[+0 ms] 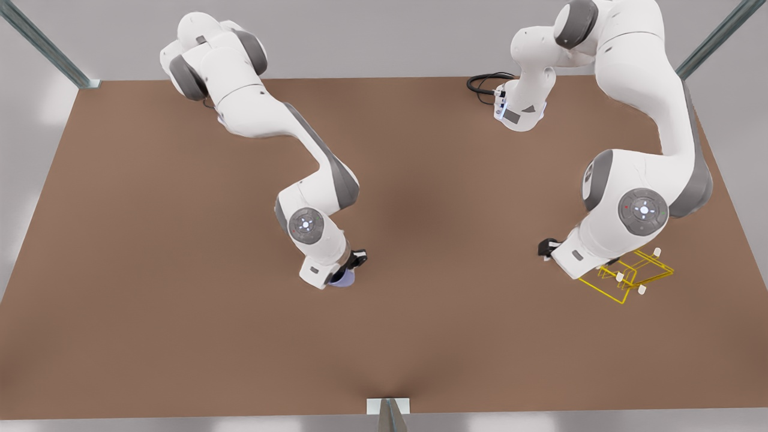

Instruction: Place the cup on the cup holder

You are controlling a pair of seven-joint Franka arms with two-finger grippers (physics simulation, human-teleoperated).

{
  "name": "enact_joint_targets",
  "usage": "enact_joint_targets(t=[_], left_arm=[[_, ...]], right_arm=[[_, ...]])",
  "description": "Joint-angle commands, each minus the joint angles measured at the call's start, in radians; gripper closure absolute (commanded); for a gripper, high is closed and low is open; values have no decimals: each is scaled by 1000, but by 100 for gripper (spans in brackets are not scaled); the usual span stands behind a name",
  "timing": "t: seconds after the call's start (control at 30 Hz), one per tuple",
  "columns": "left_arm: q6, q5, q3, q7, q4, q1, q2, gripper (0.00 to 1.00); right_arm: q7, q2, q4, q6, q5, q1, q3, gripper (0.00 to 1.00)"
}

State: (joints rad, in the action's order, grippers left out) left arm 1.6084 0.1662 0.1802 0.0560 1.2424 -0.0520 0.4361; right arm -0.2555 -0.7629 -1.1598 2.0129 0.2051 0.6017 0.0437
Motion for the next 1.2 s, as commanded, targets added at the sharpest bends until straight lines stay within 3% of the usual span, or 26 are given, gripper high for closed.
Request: enact_joint_targets(t=[0.0, 0.07, 0.1, 0.27, 0.4, 0.5, 0.7, 0.8, 0.93, 1.03, 1.07, 1.17], left_arm=[[-79, -5, 4, 1, -3, 9, -34, 0], [-188, -28, 7, 2, 34, 21, -135, 0], [-61, -59, 10, 1, 187, 60, -230, 0], [-62, -68, 12, 5, 161, 40, -221, 0], [-146, -66, 30, 28, 158, 38, -238, 0], [-162, -56, 27, 57, 158, 37, -237, 0], [-154, -68, 32, 330, 158, 49, -231, 0], [-93, -244, 32, 1212, 132, 32, -212, 0], [-94, -221, 33, 1265, 150, -95, -189, 0], [-39, -192, 33, 1547, 137, -158, -132, 0], [-39, -189, 30, 1682, 95, -166, -83, 0], [-39, -137, 22, 1826, 71, -155, -77, 0]], right_arm=[[-329, -21, 42, -34, 34, 12, -7, 79], [-375, -73, 133, -20, 37, 13, -47, 79], [-386, -107, 173, -16, 37, 33, -54, 79], [-444, -188, 173, 354, 140, 24, -160, 79], [-433, -302, 210, 558, 151, -120, -484, 79], [-433, -381, 246, 619, 151, -175, -602, 79], [-367, -492, 319, 642, 151, -188, -666, 79], [-332, -527, 327, 649, 149, -175, -688, 79], [-317, -561, 333, 649, 148, -161, -686, 79], [-298, -573, 341, 649, 145, -154, -686, 79], [-212, -581, 341, 647, 143, -154, -683, 0], [-199, -590, 341, 644, 139, -154, -679, 0]])
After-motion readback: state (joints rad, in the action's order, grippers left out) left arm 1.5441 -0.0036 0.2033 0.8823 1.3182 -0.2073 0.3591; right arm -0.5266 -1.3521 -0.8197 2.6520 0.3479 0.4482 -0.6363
